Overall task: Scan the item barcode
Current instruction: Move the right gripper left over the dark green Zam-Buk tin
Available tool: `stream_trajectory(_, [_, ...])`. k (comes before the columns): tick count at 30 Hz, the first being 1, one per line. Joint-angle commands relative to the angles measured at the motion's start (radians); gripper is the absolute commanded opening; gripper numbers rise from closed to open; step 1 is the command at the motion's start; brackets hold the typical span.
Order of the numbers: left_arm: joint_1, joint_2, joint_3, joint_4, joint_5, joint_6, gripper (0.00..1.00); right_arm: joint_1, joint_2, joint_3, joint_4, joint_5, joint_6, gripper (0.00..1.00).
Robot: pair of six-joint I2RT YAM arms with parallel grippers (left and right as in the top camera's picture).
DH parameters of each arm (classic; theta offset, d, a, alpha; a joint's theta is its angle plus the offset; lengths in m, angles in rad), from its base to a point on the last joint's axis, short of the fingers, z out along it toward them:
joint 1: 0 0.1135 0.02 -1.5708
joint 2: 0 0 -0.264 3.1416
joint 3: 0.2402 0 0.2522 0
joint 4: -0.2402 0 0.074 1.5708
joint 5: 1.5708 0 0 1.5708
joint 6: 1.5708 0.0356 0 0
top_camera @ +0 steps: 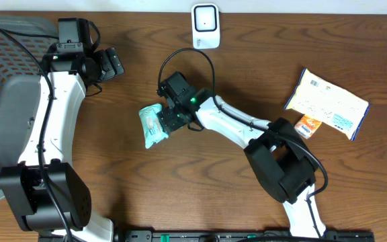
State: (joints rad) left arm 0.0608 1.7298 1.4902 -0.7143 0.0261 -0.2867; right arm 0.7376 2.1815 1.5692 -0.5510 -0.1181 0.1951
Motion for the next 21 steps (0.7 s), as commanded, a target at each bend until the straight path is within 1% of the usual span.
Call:
stream_trajectory(1, [-0.001,-0.013,0.020,-0.003,-0.013,0.013,0.98,-0.047,-0.004,0.016,-0.093,0.086,-0.116,0.73])
stream_trajectory(5, [-0.001,-0.013,0.020,-0.003,-0.013,0.013,0.98,-0.091,-0.005,0.027,-0.161,0.113,-0.194,0.74])
stream_trajectory(7, [-0.001,-0.013,0.020,-0.003,-0.013,0.013,0.98,-0.111,-0.005,0.028,-0.182,0.131,-0.212,0.74])
stream_trajectory(14, [-0.001,-0.013,0.020,-0.003,-0.013,0.013,0.98,-0.179,-0.021,0.053,-0.252,0.158,-0.219,0.78])
stream_trajectory(21, [-0.001,-0.013,0.020,-0.003,-0.013,0.013,0.98,-0.209,-0.034,0.152,-0.314,0.072,-0.218,0.80])
